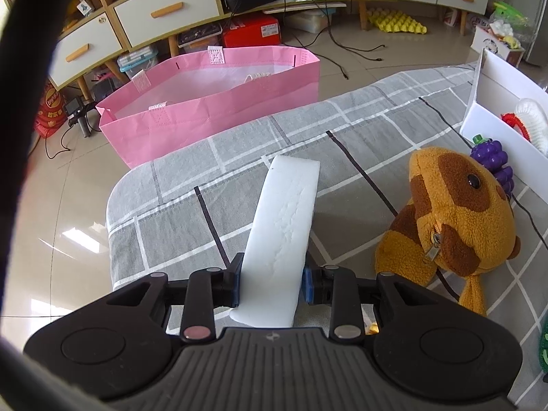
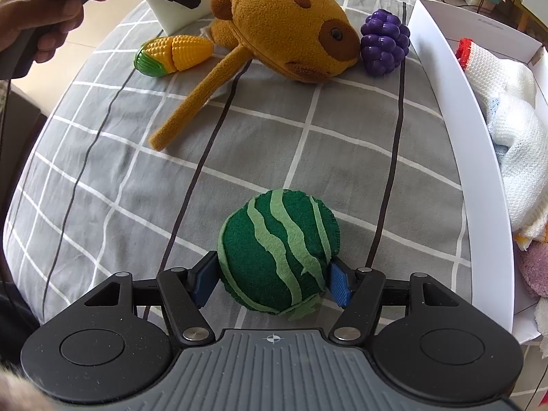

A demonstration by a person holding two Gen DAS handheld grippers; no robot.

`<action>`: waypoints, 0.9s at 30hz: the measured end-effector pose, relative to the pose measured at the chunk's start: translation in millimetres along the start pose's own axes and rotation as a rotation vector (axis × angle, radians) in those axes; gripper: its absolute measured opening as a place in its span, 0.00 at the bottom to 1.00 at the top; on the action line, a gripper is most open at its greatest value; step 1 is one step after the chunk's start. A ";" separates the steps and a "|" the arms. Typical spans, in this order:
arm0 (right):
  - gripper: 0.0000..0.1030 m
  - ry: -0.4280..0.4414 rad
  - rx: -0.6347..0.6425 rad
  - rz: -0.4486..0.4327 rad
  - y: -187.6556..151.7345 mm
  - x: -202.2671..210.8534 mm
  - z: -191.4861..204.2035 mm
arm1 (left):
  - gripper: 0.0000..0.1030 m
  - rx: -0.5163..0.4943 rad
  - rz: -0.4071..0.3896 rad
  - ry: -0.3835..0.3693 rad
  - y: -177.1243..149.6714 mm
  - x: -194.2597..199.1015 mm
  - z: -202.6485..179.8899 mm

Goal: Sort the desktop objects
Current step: 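Lift the foam block and green ball and carry both over the white box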

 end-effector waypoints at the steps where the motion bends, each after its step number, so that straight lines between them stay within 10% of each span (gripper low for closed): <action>1: 0.67 -0.001 0.002 0.000 -0.4 0.2 0.4 | 0.29 0.012 0.001 -0.008 0.2 -0.5 1.3; 17: 0.67 -0.003 -0.002 -0.028 1.2 8.6 -2.2 | 0.26 0.138 -0.029 -0.046 -10.8 -0.6 10.9; 27: 0.67 0.059 -0.034 -0.146 11.6 54.8 -7.6 | 0.26 0.169 -0.158 -0.144 12.9 70.3 -6.1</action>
Point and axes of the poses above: each gripper's, at about its wrist camera, not at the fingertips, and x roughly against the way its jaws point, z to its left, y to its top, the point moved 8 cm from there along -x, roughly the way its jaws point
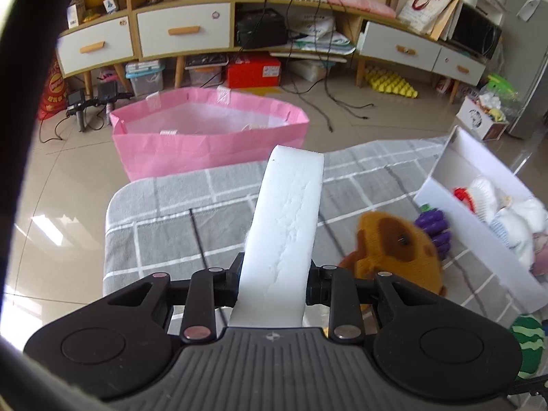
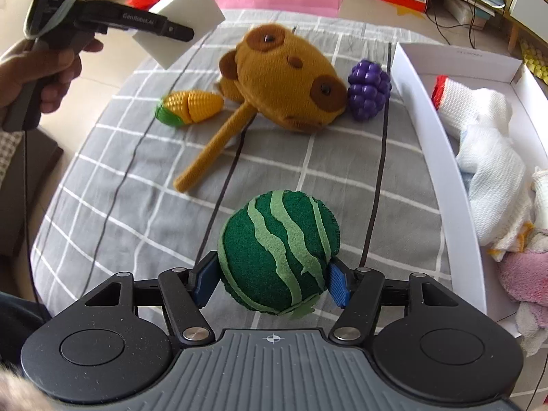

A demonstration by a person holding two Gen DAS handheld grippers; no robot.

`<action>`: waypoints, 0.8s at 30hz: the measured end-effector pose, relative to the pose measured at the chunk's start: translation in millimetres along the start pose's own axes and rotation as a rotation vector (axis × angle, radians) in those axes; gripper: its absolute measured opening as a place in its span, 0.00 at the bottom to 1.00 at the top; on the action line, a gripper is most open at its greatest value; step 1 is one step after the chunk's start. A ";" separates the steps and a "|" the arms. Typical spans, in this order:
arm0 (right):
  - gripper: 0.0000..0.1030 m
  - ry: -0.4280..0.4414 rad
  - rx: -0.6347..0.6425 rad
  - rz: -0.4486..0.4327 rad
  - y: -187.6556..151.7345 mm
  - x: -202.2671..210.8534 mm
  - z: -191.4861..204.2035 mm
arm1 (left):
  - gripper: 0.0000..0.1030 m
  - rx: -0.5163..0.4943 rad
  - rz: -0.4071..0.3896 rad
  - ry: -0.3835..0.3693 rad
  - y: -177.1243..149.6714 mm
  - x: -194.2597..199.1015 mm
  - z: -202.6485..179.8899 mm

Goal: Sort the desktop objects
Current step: 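Lift the foam block and green ball and carry both over the white box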

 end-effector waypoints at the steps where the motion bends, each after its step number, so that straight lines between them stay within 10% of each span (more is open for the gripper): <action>1: 0.67 0.011 -0.014 -0.032 4.9 12.0 -4.1 | 0.26 -0.007 -0.017 -0.023 4.9 7.9 -12.0; 10: 0.67 -0.125 -0.217 -0.287 26.6 100.6 -108.6 | 0.27 -0.116 -0.106 -0.238 43.8 18.6 -168.1; 18: 0.67 -0.317 -0.281 -0.324 28.8 94.7 -189.9 | 0.27 -0.200 -0.072 -0.257 71.0 -56.1 -255.2; 24: 0.72 -0.305 -0.285 -0.317 35.5 71.4 -208.9 | 0.28 -0.227 -0.016 -0.239 73.5 -101.3 -276.2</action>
Point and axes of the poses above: each gripper's, at about its wrist camera, not at the fingertips, and x roughly against the way its jaws point, z to its left, y to its top, the point moved 8 cm from there along -x, roughly the way its jaws point
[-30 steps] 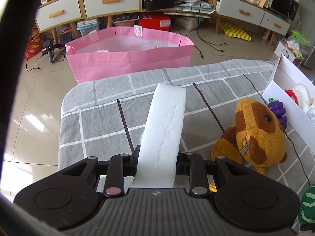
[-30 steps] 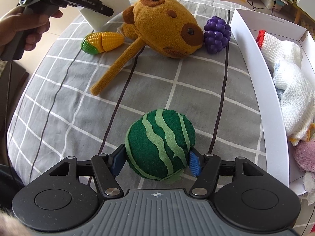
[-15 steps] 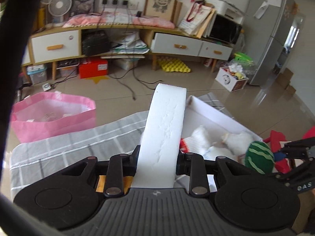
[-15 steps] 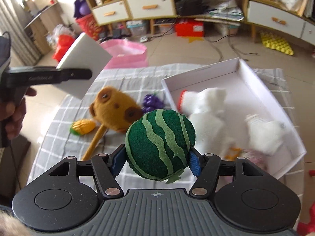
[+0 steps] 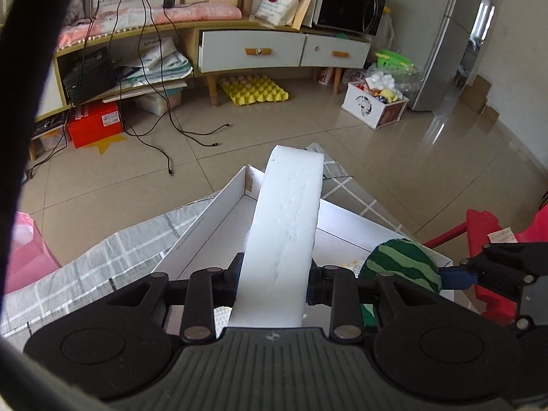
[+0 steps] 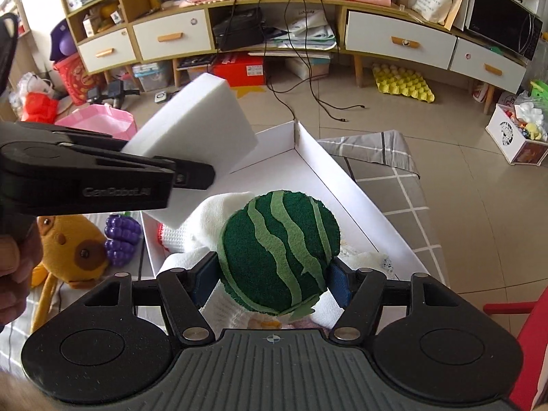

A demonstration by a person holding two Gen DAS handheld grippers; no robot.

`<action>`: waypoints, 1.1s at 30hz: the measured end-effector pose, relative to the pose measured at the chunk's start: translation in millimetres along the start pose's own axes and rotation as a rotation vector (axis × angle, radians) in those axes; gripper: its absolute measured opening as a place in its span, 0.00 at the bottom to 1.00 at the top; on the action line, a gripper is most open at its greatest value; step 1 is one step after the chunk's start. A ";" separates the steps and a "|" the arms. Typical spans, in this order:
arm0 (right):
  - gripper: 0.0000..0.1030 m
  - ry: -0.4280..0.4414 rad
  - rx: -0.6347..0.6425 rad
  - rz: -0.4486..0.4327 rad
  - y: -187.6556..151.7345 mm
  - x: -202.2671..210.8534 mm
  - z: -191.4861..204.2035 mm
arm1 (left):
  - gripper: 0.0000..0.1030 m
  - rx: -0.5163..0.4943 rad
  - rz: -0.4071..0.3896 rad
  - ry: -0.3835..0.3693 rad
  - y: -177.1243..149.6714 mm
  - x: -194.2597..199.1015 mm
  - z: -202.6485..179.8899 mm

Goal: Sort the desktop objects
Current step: 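Lift the foam block and green ball and carry both over the white box, then open left tool to drop the foam block while right tool releases the ball into the box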

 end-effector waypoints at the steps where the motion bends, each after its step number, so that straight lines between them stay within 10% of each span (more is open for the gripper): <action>1: 0.74 -0.007 0.006 0.000 -0.3 -2.5 0.1 | 0.28 0.000 0.010 0.004 0.6 -5.2 0.0; 10: 0.82 -0.027 -0.005 -0.026 0.8 -1.6 -5.6 | 0.31 -0.022 0.030 0.012 5.7 -13.3 -16.4; 14: 0.82 -0.025 -0.008 -0.034 1.8 3.5 -8.3 | 0.68 0.005 0.020 0.000 8.4 -8.8 -16.5; 20: 0.82 -0.018 -0.020 -0.048 4.2 11.2 -13.9 | 0.56 -0.018 0.002 0.003 12.8 2.6 -18.8; 33: 0.86 0.055 0.011 -0.086 14.2 29.6 18.7 | 0.73 0.086 -0.135 0.132 -29.3 131.1 79.9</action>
Point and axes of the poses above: each gripper's, at about its wrist camera, not at the fingertips, and x roughly against the way its jaws point, z to its left, y to its top, the point moved 8 cm from there along -x, roughly the way its jaws point
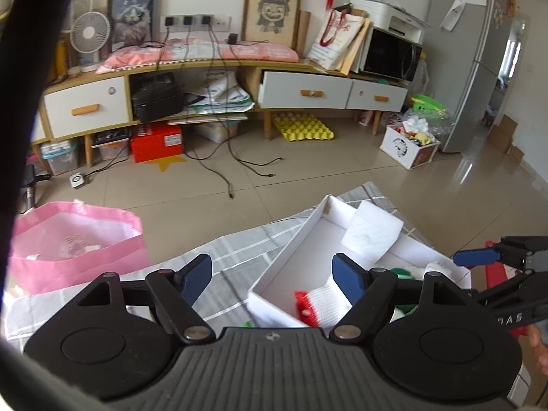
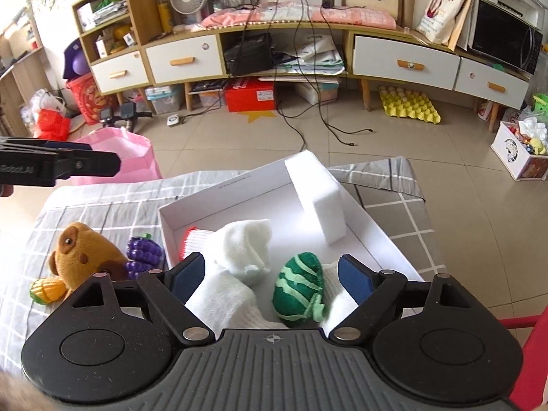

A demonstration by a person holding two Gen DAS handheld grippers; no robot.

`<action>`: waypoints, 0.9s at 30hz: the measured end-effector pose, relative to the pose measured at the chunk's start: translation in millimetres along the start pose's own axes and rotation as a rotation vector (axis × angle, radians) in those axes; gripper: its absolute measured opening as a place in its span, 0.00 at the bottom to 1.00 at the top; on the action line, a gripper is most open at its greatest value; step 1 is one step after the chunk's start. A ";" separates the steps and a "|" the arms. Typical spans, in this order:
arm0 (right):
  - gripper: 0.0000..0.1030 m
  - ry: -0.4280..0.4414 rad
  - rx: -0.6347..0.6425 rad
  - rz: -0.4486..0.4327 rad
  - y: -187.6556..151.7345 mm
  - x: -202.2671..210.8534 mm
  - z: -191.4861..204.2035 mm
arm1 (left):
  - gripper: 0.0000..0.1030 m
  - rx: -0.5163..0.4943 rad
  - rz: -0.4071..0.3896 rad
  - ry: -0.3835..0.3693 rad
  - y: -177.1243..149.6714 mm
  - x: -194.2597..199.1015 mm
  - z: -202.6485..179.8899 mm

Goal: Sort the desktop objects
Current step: 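Open left tool to drop the foam block while right tool releases the ball into the box, then move left tool to the yellow corn toy while right tool approaches the brown plush dog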

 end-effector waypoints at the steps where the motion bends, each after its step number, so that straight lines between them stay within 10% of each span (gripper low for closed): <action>1: 0.86 0.012 0.013 0.002 1.3 -0.9 9.2 | 0.73 -0.006 0.003 0.024 -7.5 5.9 9.1; 13: 0.93 0.158 0.218 0.080 -1.6 -33.2 142.9 | 0.80 -0.091 0.157 0.201 -108.4 30.7 84.8; 27: 0.99 0.242 0.475 0.103 -1.2 -75.3 226.4 | 0.89 -0.304 0.174 0.217 -139.1 16.8 110.4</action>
Point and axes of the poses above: each gripper's, at about its wrist camera, not at the fingertips, and x roughly against the way its jaws point, z to its left, y to its top, the point moved 8 cm from there along -x, roughly the way its jaws point
